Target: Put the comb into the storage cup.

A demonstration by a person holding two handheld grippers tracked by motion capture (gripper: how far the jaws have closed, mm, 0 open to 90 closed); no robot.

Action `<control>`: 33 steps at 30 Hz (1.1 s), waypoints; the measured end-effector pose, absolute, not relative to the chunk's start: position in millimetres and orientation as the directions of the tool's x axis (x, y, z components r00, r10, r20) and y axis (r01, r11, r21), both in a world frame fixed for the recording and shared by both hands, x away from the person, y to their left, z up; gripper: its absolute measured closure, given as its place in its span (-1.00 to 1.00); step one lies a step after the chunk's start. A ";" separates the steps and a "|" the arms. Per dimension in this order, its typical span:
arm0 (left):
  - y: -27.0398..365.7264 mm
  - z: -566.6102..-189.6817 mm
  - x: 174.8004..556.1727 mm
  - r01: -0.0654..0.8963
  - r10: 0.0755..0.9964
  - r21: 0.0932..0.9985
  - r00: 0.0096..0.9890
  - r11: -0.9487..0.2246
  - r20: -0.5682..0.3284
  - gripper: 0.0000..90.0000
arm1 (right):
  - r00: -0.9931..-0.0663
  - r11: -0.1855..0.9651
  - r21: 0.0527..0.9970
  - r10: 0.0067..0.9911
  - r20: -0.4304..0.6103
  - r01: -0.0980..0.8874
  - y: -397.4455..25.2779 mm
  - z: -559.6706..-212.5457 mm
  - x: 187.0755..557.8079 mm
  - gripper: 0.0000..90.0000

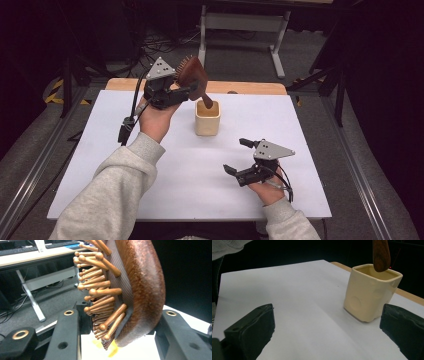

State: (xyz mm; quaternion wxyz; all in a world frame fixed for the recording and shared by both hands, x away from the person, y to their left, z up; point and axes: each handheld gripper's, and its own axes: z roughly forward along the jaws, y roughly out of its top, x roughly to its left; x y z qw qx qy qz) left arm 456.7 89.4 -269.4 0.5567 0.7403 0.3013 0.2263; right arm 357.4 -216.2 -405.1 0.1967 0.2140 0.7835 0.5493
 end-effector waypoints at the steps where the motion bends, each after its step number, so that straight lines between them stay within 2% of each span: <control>1: 88.7 -270.5 458.0 0.196 0.699 0.960 0.715 -0.198 -0.002 0.24 | -0.831 0.304 0.945 0.551 -0.072 0.119 -216.2 -405.1 357.4 -0.99; 33: 68.3 -305.3 487.0 0.314 0.699 0.916 0.713 -0.249 -0.054 0.23 | -0.835 0.303 0.945 0.546 -0.070 0.119 -217.2 -404.9 357.3 -0.99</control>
